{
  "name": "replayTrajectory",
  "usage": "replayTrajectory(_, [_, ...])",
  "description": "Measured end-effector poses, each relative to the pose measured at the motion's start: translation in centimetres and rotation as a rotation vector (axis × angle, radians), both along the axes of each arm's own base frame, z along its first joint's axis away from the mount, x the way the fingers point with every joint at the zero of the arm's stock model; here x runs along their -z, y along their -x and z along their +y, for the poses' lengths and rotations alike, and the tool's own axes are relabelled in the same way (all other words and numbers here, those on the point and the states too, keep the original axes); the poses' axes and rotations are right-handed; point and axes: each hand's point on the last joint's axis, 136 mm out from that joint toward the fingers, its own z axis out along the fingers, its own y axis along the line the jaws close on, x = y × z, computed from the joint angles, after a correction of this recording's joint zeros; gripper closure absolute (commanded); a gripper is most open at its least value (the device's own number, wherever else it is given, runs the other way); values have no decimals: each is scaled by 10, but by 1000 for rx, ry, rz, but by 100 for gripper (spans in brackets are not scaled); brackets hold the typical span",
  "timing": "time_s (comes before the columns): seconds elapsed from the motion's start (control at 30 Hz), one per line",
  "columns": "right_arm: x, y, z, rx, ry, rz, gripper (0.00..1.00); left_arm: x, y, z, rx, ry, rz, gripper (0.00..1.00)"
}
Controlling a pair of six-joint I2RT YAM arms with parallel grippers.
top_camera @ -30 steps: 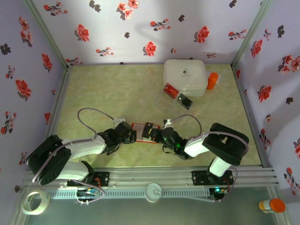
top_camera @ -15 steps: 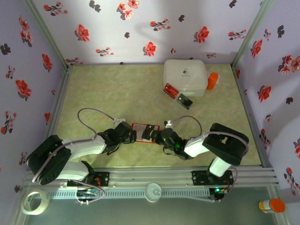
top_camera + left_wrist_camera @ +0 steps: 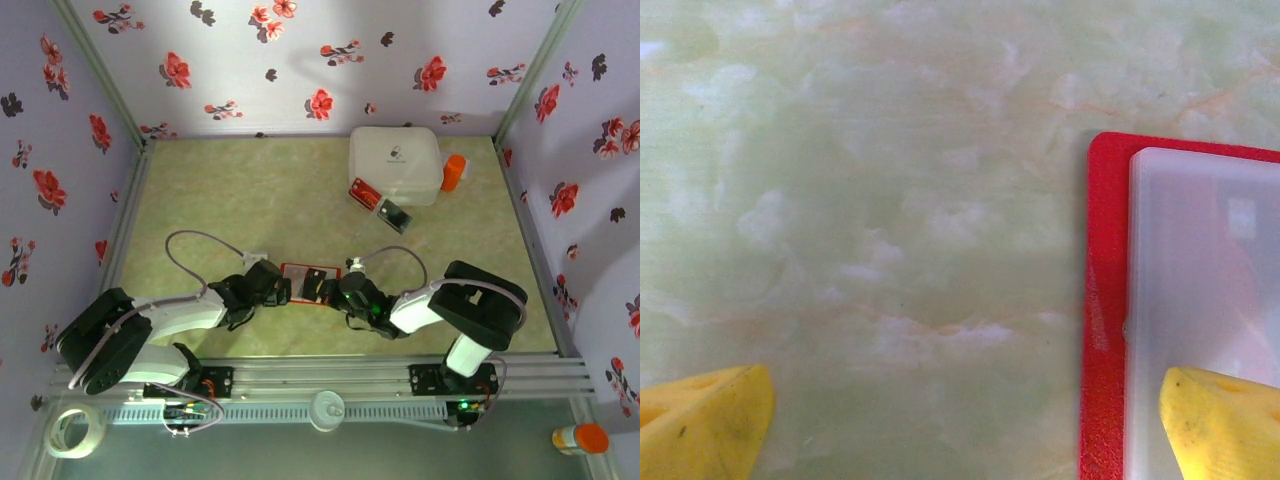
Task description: Put the credit cards into the card holder
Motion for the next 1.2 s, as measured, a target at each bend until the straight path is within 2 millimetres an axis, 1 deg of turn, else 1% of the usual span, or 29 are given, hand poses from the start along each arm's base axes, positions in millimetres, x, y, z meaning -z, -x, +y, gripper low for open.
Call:
replayTrajectory(0.47, [2, 2, 4, -26, 12, 35, 100, 0, 0, 0, 0, 0, 0, 0])
replayTrajectory(1.2, [4, -3, 8, -66, 9, 110, 100, 0, 0, 0, -1, 0, 0, 0])
